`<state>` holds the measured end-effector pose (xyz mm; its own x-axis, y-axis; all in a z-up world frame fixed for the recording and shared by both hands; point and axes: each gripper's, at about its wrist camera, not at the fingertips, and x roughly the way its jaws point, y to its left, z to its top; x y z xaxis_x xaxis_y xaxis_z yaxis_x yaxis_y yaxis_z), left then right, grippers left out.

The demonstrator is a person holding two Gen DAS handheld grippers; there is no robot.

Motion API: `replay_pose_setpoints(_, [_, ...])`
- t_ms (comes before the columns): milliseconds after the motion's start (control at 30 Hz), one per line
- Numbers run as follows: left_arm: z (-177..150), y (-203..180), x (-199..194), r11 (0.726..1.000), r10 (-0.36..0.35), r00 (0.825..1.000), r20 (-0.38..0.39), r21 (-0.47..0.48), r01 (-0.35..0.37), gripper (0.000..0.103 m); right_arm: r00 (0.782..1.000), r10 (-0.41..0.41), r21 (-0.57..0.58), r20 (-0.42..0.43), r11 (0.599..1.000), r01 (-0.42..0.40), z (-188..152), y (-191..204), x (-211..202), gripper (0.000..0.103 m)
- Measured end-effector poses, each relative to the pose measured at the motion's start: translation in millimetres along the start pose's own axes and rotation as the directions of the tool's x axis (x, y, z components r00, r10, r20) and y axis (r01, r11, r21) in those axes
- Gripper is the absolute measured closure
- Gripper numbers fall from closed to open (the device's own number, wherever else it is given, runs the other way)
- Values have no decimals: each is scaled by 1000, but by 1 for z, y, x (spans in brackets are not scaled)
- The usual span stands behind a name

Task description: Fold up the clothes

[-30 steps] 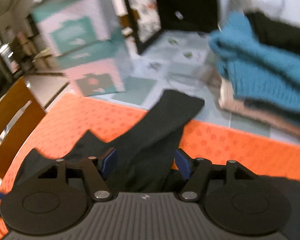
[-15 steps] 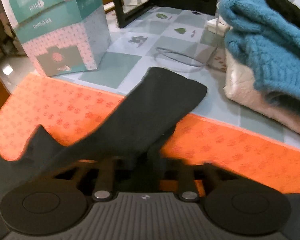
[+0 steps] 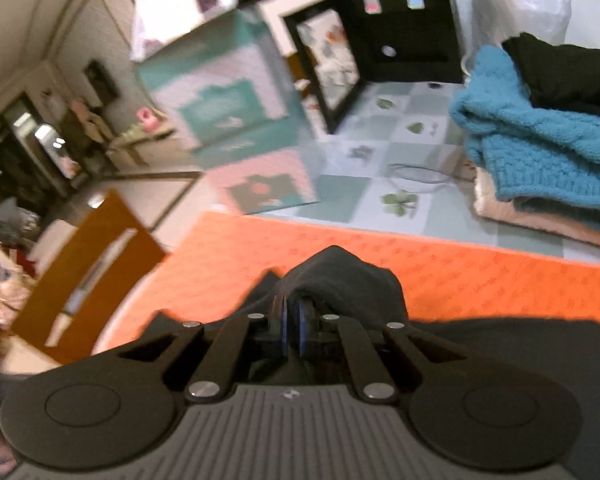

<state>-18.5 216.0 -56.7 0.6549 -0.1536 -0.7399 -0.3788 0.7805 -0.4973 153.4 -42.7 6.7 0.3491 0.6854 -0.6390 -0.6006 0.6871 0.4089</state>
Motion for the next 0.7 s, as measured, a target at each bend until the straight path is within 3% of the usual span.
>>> replay_pose_setpoints(233, [-4,0,-14,1000,2,999,32,-6,-2,37,994,103,-108,-35,989,-106,-45,56,-55,97])
replay_pose_setpoints(433, [-7,-2,-17,1000,16,999,30,10,-16,35,973,137,-251,-185,951,-181,-91,85,-53,94])
replay_pose_setpoints(467, [-8,-3,-16,1000,21,999,26,19,-21,35,967,133,-276,-216,942,-191,-99,89,-50,92])
replay_pose_setpoints(567, [-11,-6,-14,998,31,999,15,45,-32,34,957,105,-335,-271,922,-197,-116,95,-50,64])
replay_pose_setpoints(700, [-15,-10,-9,997,36,999,1,74,-36,32,962,64,-324,-266,934,-152,-121,85,-61,62])
